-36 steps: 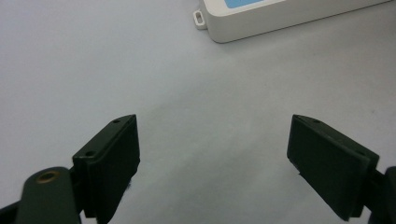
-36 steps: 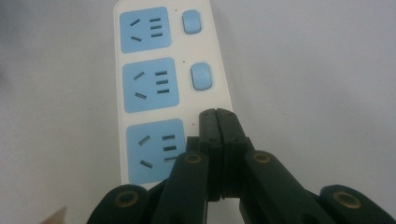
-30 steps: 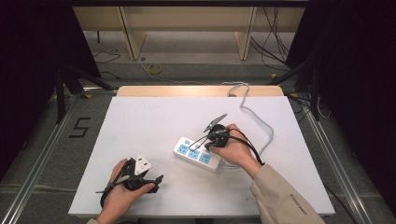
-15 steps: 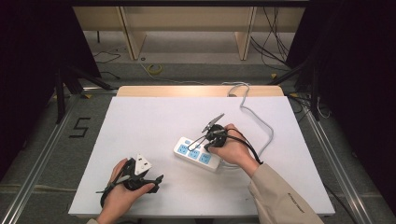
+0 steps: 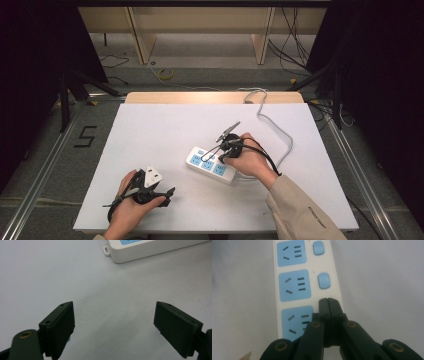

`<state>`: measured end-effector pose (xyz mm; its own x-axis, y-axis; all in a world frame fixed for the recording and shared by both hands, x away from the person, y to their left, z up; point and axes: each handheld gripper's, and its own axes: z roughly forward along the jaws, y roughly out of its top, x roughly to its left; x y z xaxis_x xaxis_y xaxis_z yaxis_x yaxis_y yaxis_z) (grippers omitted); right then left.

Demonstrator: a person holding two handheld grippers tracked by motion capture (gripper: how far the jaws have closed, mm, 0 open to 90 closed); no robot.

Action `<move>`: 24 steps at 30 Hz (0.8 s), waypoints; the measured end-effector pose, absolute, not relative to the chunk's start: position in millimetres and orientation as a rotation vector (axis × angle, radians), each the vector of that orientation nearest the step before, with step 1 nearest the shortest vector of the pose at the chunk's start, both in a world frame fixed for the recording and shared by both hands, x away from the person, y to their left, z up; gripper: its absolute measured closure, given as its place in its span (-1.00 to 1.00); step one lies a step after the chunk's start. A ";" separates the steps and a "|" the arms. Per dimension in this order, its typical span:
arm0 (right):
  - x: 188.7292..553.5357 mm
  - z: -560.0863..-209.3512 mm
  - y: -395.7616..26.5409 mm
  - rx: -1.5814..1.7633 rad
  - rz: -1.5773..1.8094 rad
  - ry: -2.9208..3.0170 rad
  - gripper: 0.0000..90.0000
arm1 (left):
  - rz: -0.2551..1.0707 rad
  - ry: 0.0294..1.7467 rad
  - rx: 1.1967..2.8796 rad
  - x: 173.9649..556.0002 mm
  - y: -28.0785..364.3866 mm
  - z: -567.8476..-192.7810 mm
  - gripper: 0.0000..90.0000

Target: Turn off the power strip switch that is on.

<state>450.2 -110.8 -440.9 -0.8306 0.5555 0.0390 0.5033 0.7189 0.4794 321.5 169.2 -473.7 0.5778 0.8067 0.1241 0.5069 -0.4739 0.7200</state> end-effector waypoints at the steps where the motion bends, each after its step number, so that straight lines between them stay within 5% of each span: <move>1: 450.1 -440.9 -110.6 0.871 0.735 2.812 1.00 | 0.607 1.041 2.167 321.5 169.1 -473.9 -0.62; 24: 450.6 -444.6 -109.0 0.898 0.772 2.779 1.00 | 0.603 1.043 2.166 321.2 169.0 -474.4 -0.62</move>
